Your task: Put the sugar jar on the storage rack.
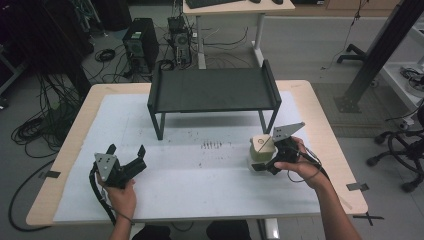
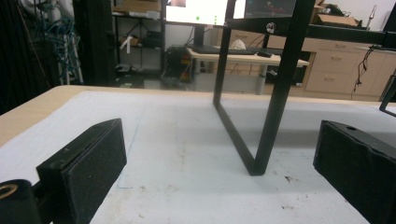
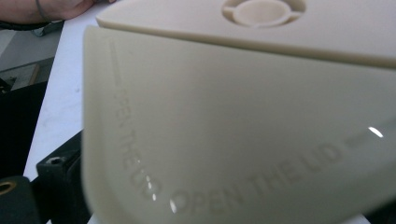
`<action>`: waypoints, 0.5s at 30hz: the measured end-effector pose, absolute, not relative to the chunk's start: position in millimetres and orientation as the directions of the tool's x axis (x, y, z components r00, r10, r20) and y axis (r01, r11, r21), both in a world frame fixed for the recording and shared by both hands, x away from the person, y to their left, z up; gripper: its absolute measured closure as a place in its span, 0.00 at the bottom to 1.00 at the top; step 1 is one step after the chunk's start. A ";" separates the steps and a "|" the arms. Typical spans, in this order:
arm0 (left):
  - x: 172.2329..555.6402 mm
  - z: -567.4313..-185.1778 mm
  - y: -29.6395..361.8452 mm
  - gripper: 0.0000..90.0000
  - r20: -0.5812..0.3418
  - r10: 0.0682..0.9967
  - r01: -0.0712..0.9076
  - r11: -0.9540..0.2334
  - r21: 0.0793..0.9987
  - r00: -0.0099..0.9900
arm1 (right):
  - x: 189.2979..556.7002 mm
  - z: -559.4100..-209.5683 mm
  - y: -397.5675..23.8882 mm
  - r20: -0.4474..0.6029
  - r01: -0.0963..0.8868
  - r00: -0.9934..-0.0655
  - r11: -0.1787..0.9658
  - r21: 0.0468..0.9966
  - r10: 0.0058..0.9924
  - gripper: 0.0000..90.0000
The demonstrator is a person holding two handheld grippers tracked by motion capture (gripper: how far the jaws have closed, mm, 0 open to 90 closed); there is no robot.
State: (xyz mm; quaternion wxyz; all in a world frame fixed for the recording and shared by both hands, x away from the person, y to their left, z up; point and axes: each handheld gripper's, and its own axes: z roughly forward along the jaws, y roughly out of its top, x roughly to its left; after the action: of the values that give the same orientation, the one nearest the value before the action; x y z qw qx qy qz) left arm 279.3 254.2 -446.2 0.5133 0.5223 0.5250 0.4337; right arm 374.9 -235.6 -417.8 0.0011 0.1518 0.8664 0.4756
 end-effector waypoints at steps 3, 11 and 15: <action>279.2 -446.2 254.4 0.03 -0.087 0.994 0.103 0.080 0.991 0.072 | 374.8 -417.9 -235.4 0.141 0.261 -0.954 0.501 0.825 0.264 0.03; 279.2 -446.2 254.5 0.03 -0.089 0.993 0.103 0.081 0.991 0.073 | 374.9 -417.8 -235.4 0.141 0.260 -0.954 0.502 0.825 0.263 0.03; 279.2 -446.2 254.4 0.03 -0.087 0.993 0.103 0.080 0.991 0.073 | 374.8 -417.9 -235.0 0.141 0.260 -0.955 0.502 0.825 0.263 0.03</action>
State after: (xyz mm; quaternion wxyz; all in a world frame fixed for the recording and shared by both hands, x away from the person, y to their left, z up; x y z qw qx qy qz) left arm 279.2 254.4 -446.2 0.5140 0.5221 0.5250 0.4331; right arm 374.8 -235.0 -417.9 0.0014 0.1508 0.8666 0.4756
